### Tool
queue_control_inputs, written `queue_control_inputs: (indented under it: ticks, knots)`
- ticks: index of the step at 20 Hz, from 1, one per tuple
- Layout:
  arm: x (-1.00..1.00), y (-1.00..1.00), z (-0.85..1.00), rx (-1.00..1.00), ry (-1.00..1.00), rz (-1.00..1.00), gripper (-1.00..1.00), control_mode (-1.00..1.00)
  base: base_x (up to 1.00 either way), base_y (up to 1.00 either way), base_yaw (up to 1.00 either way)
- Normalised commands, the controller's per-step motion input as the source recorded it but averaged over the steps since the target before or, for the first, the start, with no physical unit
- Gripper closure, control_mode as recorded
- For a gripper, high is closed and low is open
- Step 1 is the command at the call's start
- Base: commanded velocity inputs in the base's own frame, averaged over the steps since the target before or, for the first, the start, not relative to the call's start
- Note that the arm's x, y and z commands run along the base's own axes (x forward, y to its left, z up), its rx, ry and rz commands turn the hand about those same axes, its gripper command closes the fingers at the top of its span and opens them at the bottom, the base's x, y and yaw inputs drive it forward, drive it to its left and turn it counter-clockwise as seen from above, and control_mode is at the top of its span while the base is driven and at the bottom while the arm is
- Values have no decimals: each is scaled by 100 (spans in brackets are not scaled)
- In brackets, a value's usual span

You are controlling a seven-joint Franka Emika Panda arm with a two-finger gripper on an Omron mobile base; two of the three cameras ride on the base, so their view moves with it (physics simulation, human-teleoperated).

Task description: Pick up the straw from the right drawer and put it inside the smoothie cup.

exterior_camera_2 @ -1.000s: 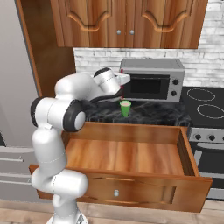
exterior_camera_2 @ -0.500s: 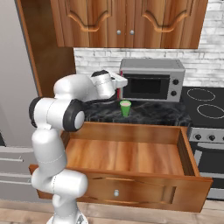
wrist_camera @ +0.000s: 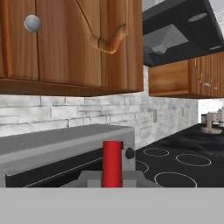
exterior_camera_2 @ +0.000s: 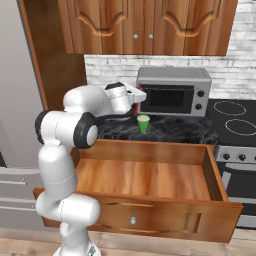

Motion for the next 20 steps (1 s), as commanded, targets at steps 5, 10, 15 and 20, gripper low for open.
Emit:
queue_control_inputs:
  ticks: [5,10,15,20]
  knots:
    - [0,-12,-32,0,0,0,100,-100,0,0,0]
    - [5,-13,-23,-1,0,0,100,-100,0,0,0]
    - [25,-9,-15,-4,0,0,100,-100,0,0,0]
    - [21,-2,-17,-4,0,0,100,-100,0,0,0]
